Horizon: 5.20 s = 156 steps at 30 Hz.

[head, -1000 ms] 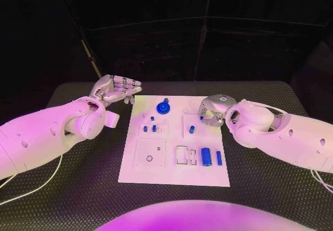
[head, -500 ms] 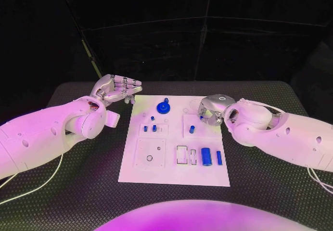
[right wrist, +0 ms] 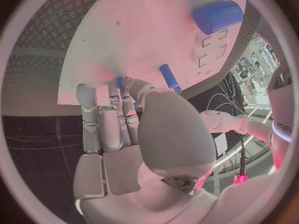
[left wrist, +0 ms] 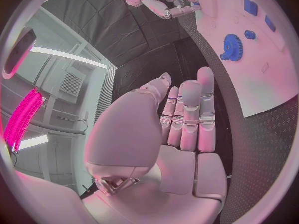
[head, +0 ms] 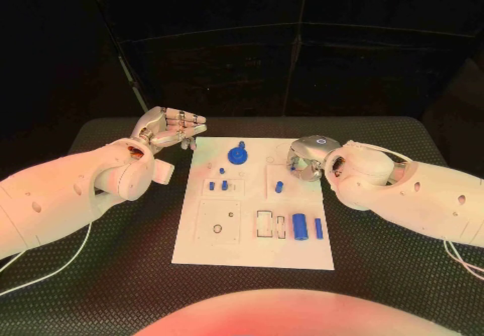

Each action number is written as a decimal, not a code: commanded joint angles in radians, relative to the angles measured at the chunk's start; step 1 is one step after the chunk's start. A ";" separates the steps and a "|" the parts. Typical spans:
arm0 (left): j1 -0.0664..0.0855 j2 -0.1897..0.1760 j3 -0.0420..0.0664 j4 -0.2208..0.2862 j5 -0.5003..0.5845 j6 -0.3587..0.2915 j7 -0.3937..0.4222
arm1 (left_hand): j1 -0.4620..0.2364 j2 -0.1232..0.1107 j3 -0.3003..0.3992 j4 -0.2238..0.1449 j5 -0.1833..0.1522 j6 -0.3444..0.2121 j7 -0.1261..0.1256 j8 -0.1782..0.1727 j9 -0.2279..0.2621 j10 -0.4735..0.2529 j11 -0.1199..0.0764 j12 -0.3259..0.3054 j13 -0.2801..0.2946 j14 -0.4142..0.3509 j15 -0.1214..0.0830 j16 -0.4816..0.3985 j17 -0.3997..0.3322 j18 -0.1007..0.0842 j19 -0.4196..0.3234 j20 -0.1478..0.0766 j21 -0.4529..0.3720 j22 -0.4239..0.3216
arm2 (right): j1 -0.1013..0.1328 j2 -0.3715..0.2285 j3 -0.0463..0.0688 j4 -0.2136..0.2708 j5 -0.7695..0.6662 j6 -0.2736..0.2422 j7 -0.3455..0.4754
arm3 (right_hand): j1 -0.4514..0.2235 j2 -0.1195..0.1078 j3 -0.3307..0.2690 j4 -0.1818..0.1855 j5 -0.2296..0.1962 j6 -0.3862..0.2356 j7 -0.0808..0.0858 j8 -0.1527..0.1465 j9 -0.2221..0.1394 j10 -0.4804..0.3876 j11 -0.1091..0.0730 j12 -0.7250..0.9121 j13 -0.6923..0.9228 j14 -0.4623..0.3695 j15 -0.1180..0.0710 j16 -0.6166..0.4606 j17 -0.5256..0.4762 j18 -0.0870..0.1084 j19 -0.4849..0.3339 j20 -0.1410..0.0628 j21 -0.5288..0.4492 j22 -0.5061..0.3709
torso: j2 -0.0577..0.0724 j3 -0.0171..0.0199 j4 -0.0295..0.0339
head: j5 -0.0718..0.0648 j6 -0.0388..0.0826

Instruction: Assemble the parts on the task board

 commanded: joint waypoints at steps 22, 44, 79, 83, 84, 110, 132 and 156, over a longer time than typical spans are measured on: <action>0.001 -0.004 0.001 0.005 0.005 0.011 0.002 | 0.011 0.005 0.006 -0.010 0.001 0.003 0.003 -0.004 -0.002 -0.005 -0.001 0.006 -0.002 0.001 -0.002 -0.007 -0.006 0.014 0.010 -0.001 -0.009 -0.003 | -0.004 0.007 -0.004 0.026 -0.115 0.001 -0.062 | 0.040 0.024 0.007 -0.085 0.000 0.042 -0.011 0.011 0.000 0.085 -0.018 0.021 0.013 0.044 -0.026 0.005 -0.005 -0.014 0.014 -0.020 0.028 0.031 | 0.000 0.0008 0.0002 | -0.005 -0.004; 0.001 -0.004 0.001 0.002 0.005 0.012 -0.003 | 0.015 0.004 0.008 -0.013 0.001 0.002 0.004 -0.005 -0.002 -0.008 0.000 0.005 -0.003 0.000 -0.001 -0.011 -0.012 0.014 0.010 -0.002 -0.011 -0.004 | -0.004 -0.043 -0.003 0.095 -0.113 -0.125 -0.040 | 0.048 0.024 0.016 -0.106 0.004 0.041 -0.010 0.005 -0.003 0.094 -0.018 0.023 0.016 0.045 -0.027 0.010 0.002 -0.017 0.019 -0.022 0.041 0.049 | 0.000 -0.0003 0.0008 | -0.007 0.000; 0.001 0.014 0.001 -0.010 0.005 0.017 -0.002 | 0.016 0.004 0.008 -0.014 0.002 0.001 0.005 -0.006 -0.002 -0.009 0.001 0.005 -0.003 -0.001 -0.001 -0.012 -0.014 0.013 0.010 -0.002 -0.012 -0.005 | -0.020 0.092 -0.002 0.186 0.111 -0.200 0.136 | 0.044 0.027 0.026 -0.120 0.014 0.035 -0.004 -0.004 -0.007 0.086 -0.012 0.015 0.015 0.047 -0.024 0.018 0.013 -0.018 0.017 -0.020 0.051 0.056 | 0.001 -0.0019 -0.0001 | 0.117 -0.019; 0.002 0.020 0.001 -0.012 0.005 0.018 -0.002 | 0.016 0.004 0.008 -0.014 0.002 0.000 0.005 -0.006 -0.002 -0.009 0.001 0.005 -0.003 -0.001 -0.001 -0.012 -0.014 0.013 0.011 -0.002 -0.012 -0.005 | -0.035 0.123 -0.003 0.162 0.115 -0.190 0.147 | 0.043 0.029 0.027 -0.121 0.014 0.033 -0.003 -0.005 -0.007 0.084 -0.012 0.014 0.015 0.047 -0.023 0.017 0.012 -0.017 0.015 -0.020 0.052 0.055 | 0.001 -0.0017 -0.0001 | 0.138 -0.026; 0.002 0.023 0.002 -0.013 0.005 0.019 -0.002 | 0.016 0.004 0.009 -0.015 0.002 0.000 0.006 -0.006 -0.002 -0.009 0.001 0.005 -0.003 -0.001 -0.001 -0.013 -0.015 0.013 0.011 -0.001 -0.013 -0.005 | -0.040 0.133 -0.004 0.153 0.114 -0.186 0.150 | 0.043 0.029 0.028 -0.121 0.014 0.033 -0.003 -0.006 -0.007 0.084 -0.012 0.013 0.015 0.047 -0.023 0.018 0.012 -0.017 0.015 -0.020 0.052 0.055 | 0.001 -0.0013 -0.0004 | 0.146 -0.029; 0.002 0.035 0.002 -0.019 0.005 0.023 -0.003 | 0.016 0.004 0.009 -0.015 0.002 0.000 0.006 -0.006 -0.002 -0.009 0.001 0.005 -0.003 -0.001 -0.001 -0.013 -0.015 0.013 0.011 -0.001 -0.013 -0.005 | -0.073 0.196 -0.061 0.080 0.085 -0.104 0.172 | 0.039 0.032 0.027 -0.123 0.011 0.030 -0.001 -0.008 -0.008 0.081 -0.010 0.011 0.015 0.047 -0.021 0.018 0.012 -0.017 0.011 -0.018 0.052 0.053 | 0.000 -0.0018 0.0002 | 0.179 -0.041; 0.002 0.034 0.002 -0.022 0.005 0.024 -0.004 | 0.016 0.004 0.009 -0.015 0.002 0.000 0.006 -0.006 -0.002 -0.009 0.001 0.005 -0.003 -0.001 -0.001 -0.013 -0.015 0.013 0.011 -0.001 -0.013 -0.005 | -0.077 0.192 -0.063 0.089 0.082 -0.076 0.175 | 0.036 0.032 0.026 -0.123 0.010 0.030 0.000 -0.009 -0.008 0.081 -0.010 0.011 0.015 0.047 -0.021 0.018 0.013 -0.017 0.010 -0.017 0.053 0.053 | 0.000 -0.0011 0.0005 | 0.182 -0.041; 0.002 0.033 0.002 -0.021 0.005 0.025 -0.005 | 0.015 0.005 0.010 -0.014 0.001 0.000 0.006 -0.006 -0.002 -0.010 0.002 0.005 -0.004 -0.002 0.000 -0.014 -0.018 0.013 0.011 -0.001 -0.014 -0.006 | -0.077 0.206 -0.067 0.080 0.045 -0.040 0.141 | 0.032 0.033 0.023 -0.123 0.008 0.031 0.000 -0.009 -0.008 0.081 -0.009 0.011 0.016 0.047 -0.020 0.018 0.011 -0.017 0.008 -0.017 0.053 0.052 | 0.000 -0.0017 0.0000 | 0.181 -0.041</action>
